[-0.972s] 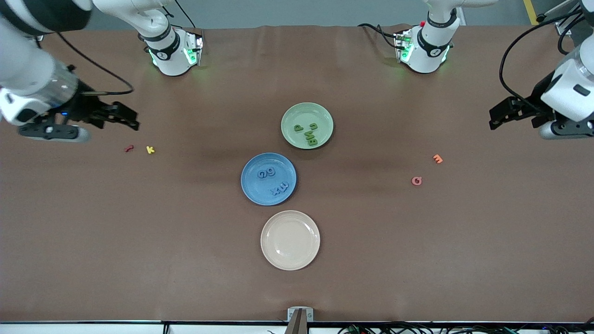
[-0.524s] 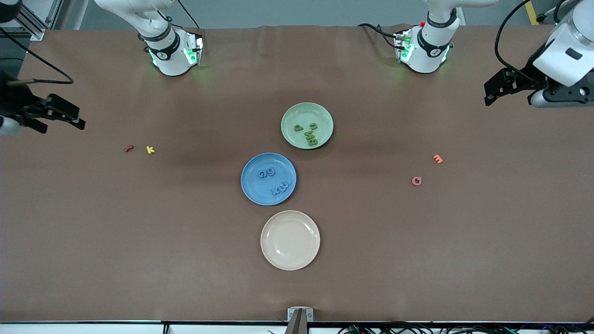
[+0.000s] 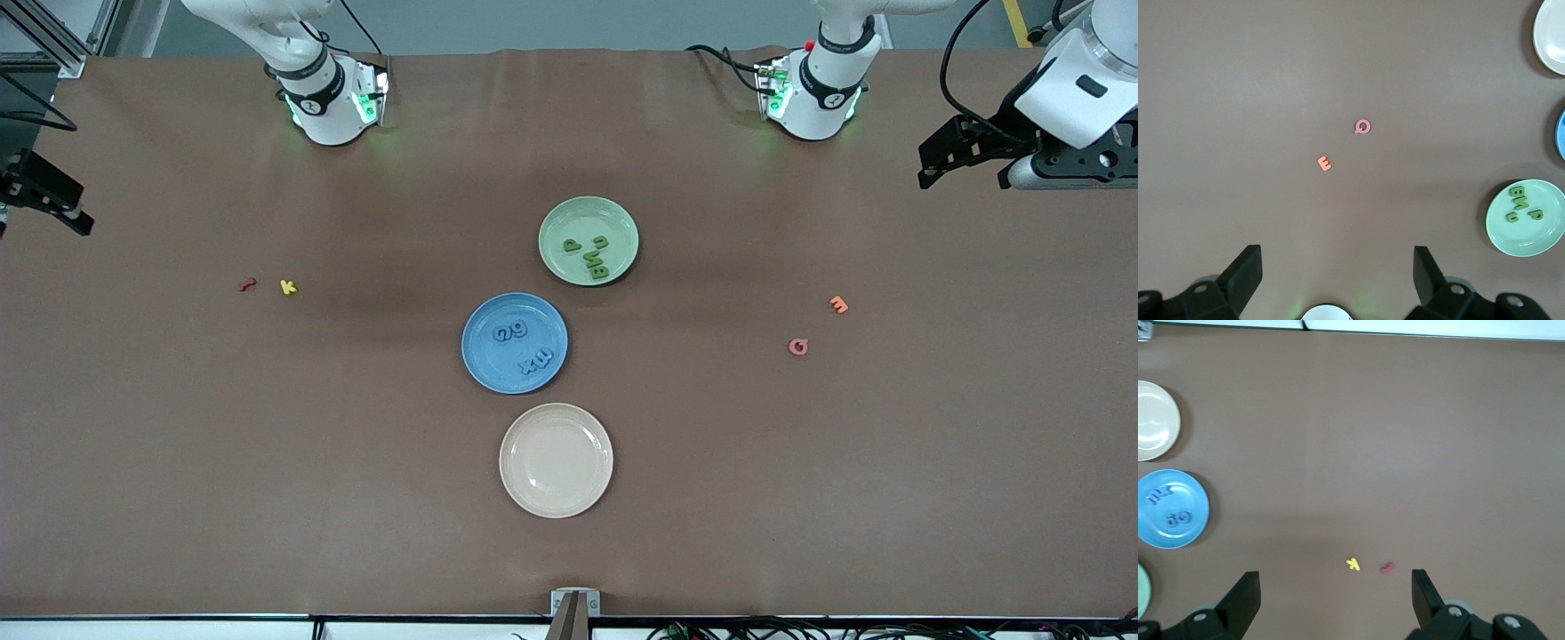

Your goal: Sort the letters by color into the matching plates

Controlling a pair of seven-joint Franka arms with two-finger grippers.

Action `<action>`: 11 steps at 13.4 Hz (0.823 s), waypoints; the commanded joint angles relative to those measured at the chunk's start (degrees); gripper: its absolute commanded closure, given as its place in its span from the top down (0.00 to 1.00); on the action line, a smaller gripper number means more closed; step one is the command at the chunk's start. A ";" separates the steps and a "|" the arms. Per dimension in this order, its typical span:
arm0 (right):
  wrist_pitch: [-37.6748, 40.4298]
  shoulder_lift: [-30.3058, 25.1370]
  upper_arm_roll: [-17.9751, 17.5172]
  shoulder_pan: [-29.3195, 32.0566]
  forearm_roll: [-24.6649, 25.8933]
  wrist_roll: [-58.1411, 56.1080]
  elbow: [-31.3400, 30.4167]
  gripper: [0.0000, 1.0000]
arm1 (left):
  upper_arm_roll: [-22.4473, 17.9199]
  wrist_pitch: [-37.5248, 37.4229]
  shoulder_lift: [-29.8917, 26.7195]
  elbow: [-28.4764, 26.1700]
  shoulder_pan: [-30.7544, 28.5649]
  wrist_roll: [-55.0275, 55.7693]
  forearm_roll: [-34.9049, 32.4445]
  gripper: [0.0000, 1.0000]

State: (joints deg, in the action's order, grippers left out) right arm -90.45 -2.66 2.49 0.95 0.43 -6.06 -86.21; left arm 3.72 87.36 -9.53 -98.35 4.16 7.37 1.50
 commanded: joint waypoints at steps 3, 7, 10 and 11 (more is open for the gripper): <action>0.98 0.29 -1.35 0.98 0.98 -0.18 1.31 1.00 | -0.38 -0.26 0.56 1.23 -0.82 -1.66 0.26 1.00; 0.89 0.29 -1.35 0.89 1.07 -0.53 1.22 1.00 | -0.29 -0.53 2.41 3.34 -0.47 -1.40 0.09 1.00; 1.06 0.47 -1.35 0.98 1.07 -0.62 1.31 1.00 | 0.06 -0.53 2.59 3.34 -0.30 -1.31 -1.58 1.00; 0.98 0.47 -1.35 0.89 0.98 -0.53 1.23 1.00 | 0.15 -0.53 2.59 3.34 -0.38 -1.14 -1.58 1.00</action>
State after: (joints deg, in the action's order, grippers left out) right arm -90.33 -2.61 1.94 0.96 1.04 -6.08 -86.02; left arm 3.61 87.38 -7.59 -96.51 3.72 7.31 1.01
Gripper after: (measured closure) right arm 0.000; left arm 0.000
